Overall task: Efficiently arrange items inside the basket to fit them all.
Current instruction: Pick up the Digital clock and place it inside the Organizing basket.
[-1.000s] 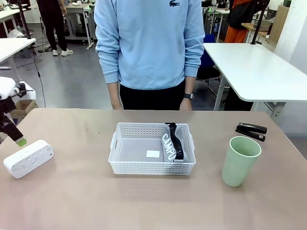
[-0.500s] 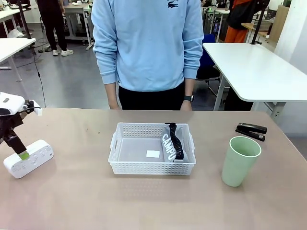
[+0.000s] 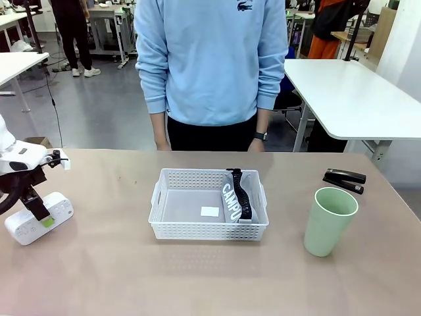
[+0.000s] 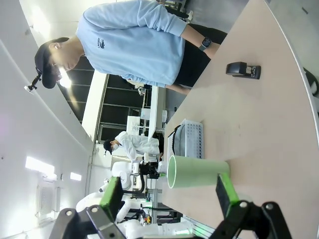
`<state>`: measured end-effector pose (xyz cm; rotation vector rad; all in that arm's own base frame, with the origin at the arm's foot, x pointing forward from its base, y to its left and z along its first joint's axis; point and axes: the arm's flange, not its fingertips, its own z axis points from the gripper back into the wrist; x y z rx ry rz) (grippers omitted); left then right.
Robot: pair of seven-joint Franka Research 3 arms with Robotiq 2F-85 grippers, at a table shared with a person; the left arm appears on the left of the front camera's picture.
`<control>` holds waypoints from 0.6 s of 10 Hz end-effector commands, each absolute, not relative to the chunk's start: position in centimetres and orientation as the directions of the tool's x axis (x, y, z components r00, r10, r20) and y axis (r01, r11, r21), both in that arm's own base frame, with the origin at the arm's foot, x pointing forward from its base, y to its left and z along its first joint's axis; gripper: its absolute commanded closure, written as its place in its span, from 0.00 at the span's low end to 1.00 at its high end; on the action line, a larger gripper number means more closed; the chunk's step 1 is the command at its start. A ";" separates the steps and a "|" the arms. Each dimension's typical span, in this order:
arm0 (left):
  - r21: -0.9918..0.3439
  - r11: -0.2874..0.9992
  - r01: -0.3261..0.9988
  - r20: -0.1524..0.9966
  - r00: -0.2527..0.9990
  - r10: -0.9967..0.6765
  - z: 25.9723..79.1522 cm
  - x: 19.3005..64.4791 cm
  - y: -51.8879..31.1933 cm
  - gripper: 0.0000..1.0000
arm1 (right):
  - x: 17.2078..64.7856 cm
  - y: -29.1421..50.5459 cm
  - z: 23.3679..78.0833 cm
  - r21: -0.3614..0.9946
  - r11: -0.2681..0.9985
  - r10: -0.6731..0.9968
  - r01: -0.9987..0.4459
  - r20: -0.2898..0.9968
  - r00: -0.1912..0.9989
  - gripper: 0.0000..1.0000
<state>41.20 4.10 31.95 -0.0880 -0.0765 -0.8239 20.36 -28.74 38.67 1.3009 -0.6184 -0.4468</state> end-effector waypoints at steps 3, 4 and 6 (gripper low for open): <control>-0.038 0.665 0.746 0.091 0.665 -0.741 29.5 36.4 3.2 0.00 | 20.5 -28.8 38.9 0.972 0.224 -0.631 -0.069 0.199 0.750 0.00; -0.041 0.660 0.750 0.093 0.661 -0.745 29.6 36.4 3.2 0.00 | 20.5 -28.8 38.9 0.972 0.224 -0.631 -0.069 0.199 0.750 0.00; -0.030 0.664 0.747 0.079 0.664 -0.743 29.3 36.4 3.0 0.00 | 20.5 -28.8 38.9 0.972 0.224 -0.631 -0.069 0.199 0.750 0.00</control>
